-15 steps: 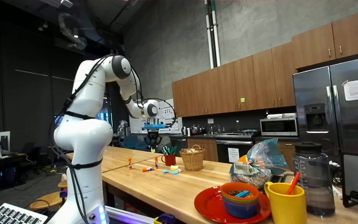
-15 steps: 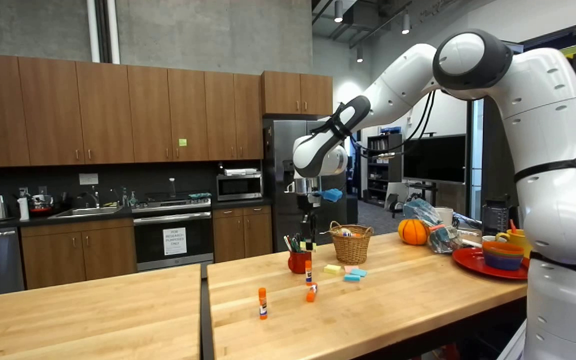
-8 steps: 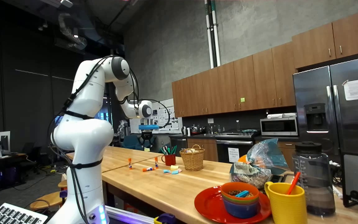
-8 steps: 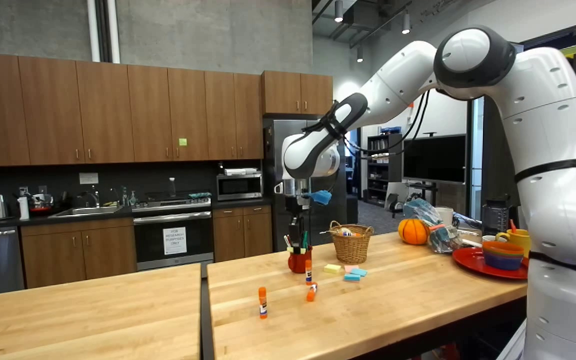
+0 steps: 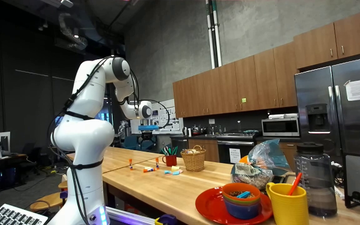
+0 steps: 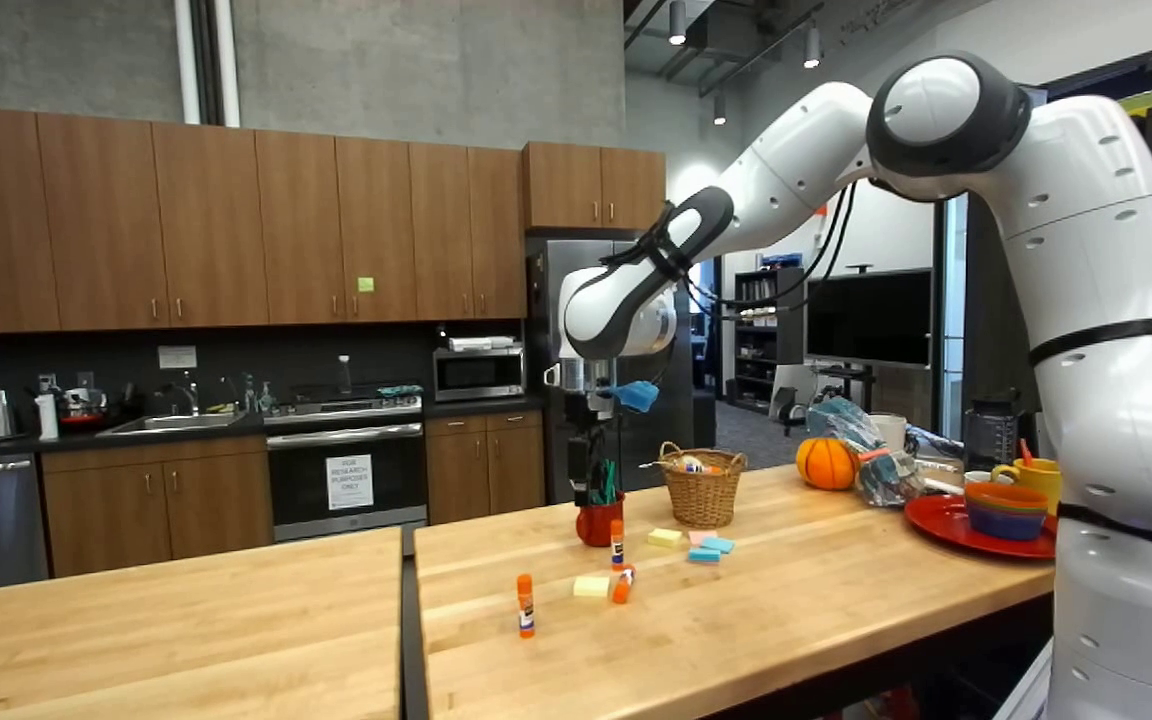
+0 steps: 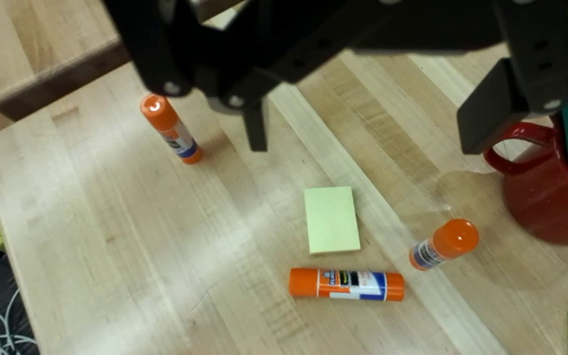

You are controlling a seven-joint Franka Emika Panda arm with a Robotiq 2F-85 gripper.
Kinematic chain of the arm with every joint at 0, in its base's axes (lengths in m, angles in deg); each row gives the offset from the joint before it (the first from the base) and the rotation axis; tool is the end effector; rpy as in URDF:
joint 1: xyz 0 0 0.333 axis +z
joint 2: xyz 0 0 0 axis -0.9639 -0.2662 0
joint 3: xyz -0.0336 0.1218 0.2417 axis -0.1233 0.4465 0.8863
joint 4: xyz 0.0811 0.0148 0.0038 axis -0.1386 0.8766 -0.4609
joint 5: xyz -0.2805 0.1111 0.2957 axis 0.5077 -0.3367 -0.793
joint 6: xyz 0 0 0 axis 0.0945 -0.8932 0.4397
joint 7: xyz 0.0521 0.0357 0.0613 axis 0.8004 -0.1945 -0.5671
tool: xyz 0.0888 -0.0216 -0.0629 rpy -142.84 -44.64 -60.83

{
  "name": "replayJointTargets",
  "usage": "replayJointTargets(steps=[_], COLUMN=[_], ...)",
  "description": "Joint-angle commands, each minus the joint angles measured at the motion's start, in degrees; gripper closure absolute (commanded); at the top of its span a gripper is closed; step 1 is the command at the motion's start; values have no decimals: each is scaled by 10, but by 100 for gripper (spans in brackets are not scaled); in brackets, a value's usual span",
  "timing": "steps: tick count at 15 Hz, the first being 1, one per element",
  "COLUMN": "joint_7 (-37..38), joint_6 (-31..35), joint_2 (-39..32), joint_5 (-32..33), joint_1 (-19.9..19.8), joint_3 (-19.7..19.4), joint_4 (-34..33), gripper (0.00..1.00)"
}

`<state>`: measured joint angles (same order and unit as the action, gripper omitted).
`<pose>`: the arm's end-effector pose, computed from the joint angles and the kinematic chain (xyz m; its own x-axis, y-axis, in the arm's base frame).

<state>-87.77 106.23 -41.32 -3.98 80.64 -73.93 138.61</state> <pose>0.5842 0.1721 0.2761 0.7713 0.6356 0.0328 0.6364 -0.7699 -0.0472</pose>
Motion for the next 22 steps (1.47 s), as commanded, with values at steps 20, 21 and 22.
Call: replayJointTargets(steps=[20,21,22], joint_7=[201,202,205], joint_6=[123,122,122], joint_2=[-130,-133,-137], joint_5=[177,180,183], joint_1=[42,42,43], joint_3=[-69,-71,-72], joint_4=[-72,-78,-83], gripper=[0,0,0])
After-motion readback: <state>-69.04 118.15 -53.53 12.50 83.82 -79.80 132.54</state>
